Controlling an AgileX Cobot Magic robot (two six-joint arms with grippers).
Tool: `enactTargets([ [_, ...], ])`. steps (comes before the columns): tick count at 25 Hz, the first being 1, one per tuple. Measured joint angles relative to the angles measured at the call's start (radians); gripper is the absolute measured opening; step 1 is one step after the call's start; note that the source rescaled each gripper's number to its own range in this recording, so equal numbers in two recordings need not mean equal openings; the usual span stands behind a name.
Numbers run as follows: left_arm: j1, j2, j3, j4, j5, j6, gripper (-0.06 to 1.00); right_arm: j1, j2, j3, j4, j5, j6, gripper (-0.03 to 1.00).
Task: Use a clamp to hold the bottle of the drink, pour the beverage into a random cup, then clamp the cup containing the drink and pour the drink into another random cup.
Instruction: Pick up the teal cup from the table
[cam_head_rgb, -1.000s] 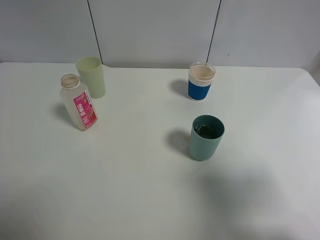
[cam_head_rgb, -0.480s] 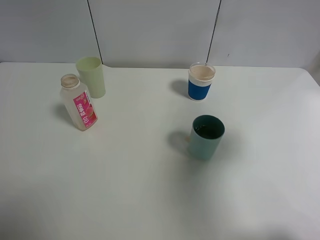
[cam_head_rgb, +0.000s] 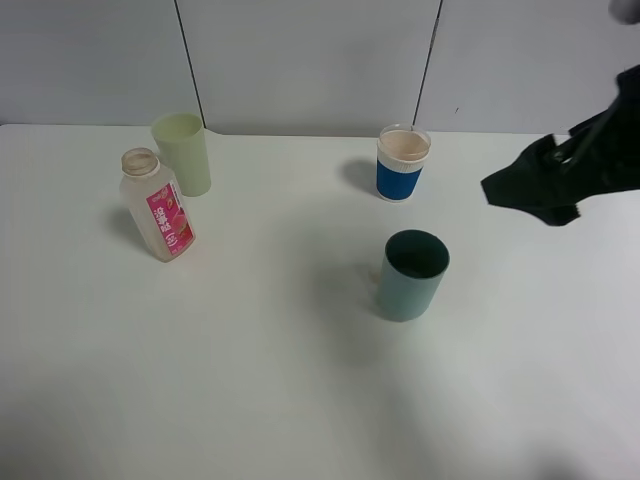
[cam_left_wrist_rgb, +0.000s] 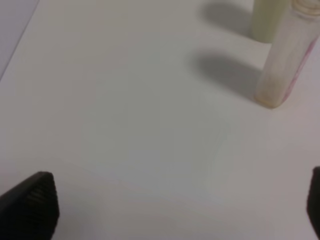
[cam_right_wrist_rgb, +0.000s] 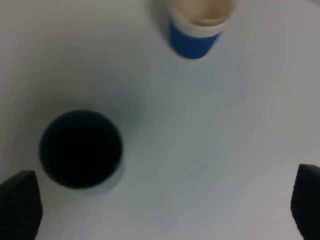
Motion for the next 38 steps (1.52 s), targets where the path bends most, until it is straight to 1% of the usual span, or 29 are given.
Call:
enactTargets([
  [2,0.000,0.000,0.000,0.000,0.000,0.000,1.00,0.040,0.058,0.000,0.025,-0.043,-0.006,1.00],
  [3,0.000,0.000,0.000,0.000,0.000,0.000,1.00,0.040,0.058,0.000,0.025,-0.043,-0.006,1.00],
  [5,0.000,0.000,0.000,0.000,0.000,0.000,1.00,0.080,0.093,-0.001,0.041,-0.096,-0.016,1.00],
  [9,0.000,0.000,0.000,0.000,0.000,0.000,1.00,0.119,0.100,0.020,0.047,-0.169,-0.022,1.00],
  [15,0.000,0.000,0.000,0.000,0.000,0.000,1.00,0.121,0.100,0.164,0.047,-0.294,-0.023,1.00],
  [21,0.000,0.000,0.000,0.000,0.000,0.000,1.00,0.121,0.100,0.285,0.043,-0.392,-0.017,1.00],
  [26,0.000,0.000,0.000,0.000,0.000,0.000,1.00,0.121,0.100,0.356,0.040,-0.428,0.012,1.00],
  [29,0.000,0.000,0.000,0.000,0.000,0.000,1.00,0.121,0.100,0.391,0.040,-0.434,0.051,1.00],
  [31,0.000,0.000,0.000,0.000,0.000,0.000,1.00,0.121,0.100,0.409,0.040,-0.460,0.085,1.00],
  [33,0.000,0.000,0.000,0.000,0.000,0.000,1.00,0.121,0.100,0.436,0.039,-0.512,0.101,1.00],
  [38,0.000,0.000,0.000,0.000,0.000,0.000,1.00,0.121,0.100,0.529,-0.008,-0.710,0.110,1.00],
])
